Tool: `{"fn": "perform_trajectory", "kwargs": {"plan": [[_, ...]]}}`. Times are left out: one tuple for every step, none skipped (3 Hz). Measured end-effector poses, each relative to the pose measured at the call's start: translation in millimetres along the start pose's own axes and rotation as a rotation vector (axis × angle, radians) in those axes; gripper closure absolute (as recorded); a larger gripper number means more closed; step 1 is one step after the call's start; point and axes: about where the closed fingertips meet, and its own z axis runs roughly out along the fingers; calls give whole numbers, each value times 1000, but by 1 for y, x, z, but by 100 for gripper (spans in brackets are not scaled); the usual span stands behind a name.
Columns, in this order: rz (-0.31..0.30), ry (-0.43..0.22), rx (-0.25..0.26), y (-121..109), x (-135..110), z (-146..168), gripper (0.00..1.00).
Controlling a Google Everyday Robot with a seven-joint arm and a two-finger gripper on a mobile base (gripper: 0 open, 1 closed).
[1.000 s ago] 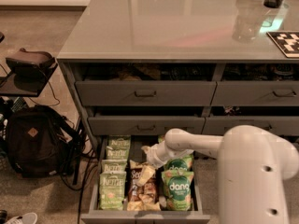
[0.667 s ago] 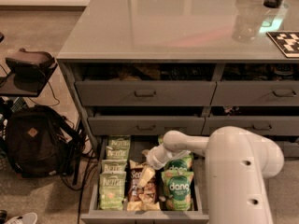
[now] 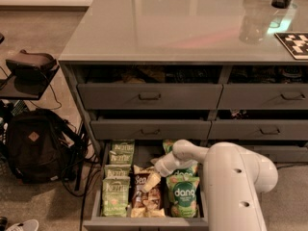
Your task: Pick brown chip bag from bottom drawer and place on counter
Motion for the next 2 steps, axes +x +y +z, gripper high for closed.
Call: {"fn": "perform_trajectory", "kwargs": {"plan": [[64, -28, 18, -13, 13, 11, 0], [64, -28, 19, -13, 13, 11, 0]]}}
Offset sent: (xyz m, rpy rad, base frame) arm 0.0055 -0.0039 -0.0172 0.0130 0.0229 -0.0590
